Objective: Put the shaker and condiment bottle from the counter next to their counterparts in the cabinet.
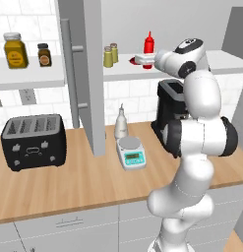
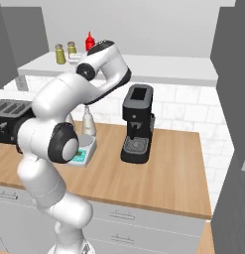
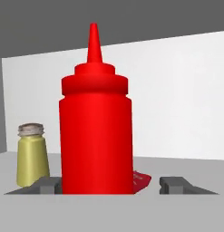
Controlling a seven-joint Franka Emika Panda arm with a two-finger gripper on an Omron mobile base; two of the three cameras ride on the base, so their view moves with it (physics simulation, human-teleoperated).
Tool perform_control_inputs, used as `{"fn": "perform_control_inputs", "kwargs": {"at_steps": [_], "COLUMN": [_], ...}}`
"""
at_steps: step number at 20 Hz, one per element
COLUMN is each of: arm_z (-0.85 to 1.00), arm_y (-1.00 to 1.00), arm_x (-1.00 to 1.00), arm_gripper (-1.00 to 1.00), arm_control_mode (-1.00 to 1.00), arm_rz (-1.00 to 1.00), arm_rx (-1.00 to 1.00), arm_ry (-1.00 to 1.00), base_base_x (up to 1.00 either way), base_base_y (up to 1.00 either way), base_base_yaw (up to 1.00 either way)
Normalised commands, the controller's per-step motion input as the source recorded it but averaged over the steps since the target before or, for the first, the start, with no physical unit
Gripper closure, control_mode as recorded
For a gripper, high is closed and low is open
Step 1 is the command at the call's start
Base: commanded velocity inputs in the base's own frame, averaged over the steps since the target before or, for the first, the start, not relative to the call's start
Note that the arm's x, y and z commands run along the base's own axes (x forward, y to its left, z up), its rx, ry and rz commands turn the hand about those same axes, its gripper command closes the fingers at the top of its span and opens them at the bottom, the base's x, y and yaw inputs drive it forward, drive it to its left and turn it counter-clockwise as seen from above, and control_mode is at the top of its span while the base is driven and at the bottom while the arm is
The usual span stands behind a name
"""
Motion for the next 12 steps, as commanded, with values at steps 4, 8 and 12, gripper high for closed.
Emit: {"fn": "perform_control_inputs", "kwargs": {"at_steps": [4, 8, 12], "arm_z": [0.69, 0.77, 0.67], "arm_y": [-0.19, -0.09, -0.03], "arm_x": [-0.60, -0.64, -0.64], "arm_gripper": [-1.00, -1.00, -1.00], "arm_control_mode": [-1.00, -1.00, -1.00], "arm_rz": [0.00, 0.00, 0.00], "arm_rx": [0.03, 0.06, 0.06], "arm_ry": [0.22, 0.26, 0.27], "base_base_x": [0.00, 0.00, 0.00], "base_base_y": [0.00, 0.00, 0.00], "base_base_yaw": [0.00, 0.00, 0.00]}}
